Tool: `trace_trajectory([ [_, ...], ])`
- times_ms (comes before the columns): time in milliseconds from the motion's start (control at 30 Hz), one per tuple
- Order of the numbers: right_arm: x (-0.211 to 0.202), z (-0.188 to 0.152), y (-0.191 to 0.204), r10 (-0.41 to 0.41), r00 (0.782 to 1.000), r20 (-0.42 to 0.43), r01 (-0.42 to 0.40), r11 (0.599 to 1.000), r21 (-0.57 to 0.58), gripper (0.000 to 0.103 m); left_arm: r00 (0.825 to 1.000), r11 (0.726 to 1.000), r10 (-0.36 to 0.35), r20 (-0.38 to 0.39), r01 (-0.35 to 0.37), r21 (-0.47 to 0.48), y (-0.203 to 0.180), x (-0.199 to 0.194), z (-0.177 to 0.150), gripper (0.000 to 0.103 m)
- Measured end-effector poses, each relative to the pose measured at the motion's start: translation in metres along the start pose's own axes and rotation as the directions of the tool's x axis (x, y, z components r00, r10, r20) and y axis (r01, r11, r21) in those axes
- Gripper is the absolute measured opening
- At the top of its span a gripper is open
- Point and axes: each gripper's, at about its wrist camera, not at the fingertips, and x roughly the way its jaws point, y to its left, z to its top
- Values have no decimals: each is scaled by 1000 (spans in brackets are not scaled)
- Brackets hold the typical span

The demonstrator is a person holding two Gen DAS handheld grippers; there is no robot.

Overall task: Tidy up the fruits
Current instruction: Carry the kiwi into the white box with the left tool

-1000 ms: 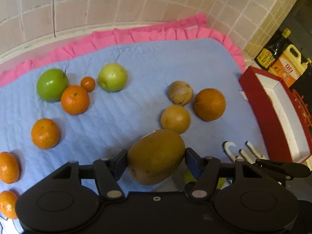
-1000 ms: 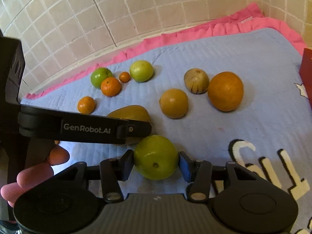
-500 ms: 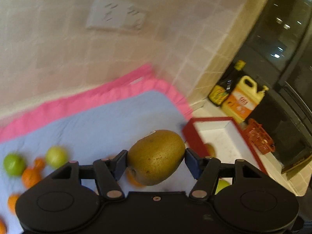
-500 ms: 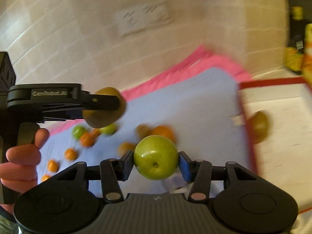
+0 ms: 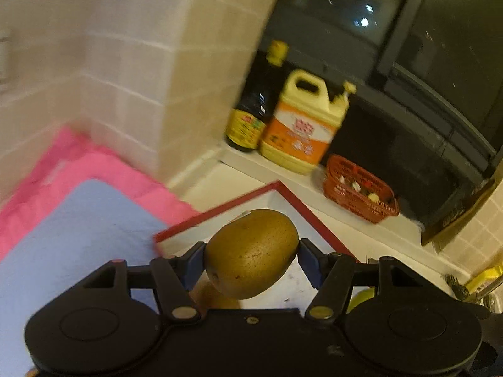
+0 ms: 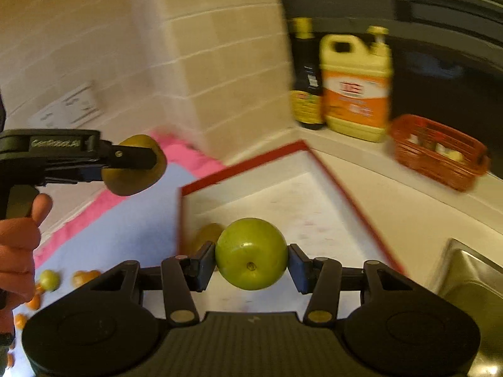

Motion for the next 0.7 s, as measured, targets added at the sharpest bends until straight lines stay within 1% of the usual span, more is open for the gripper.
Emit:
trace_trajectory([
  [67, 6, -1, -12, -11, 1000, -21, 11, 1000, 14, 51, 999, 1000, -12, -50, 13, 13, -7, 29, 6, 75],
  [133, 17, -3, -20, -13, 999, -47, 14, 1000, 26, 51, 995, 1000, -15, -95, 17, 26, -12, 51, 7, 75],
  [300, 39, -5, -25, -11, 994, -109, 15, 999, 31, 51, 982, 999, -21, -187, 26, 25, -17, 99, 4, 75],
  [467, 55, -13, -27, -18, 986, -164, 23, 999, 30, 51, 969, 999, -13, -245, 21, 30, -16, 127, -2, 75],
  [700, 69, -19, -22, -40, 975, -218, 43, 999, 10, 51, 961, 999, -21, -275, 29, 25, -13, 143, -10, 75],
])
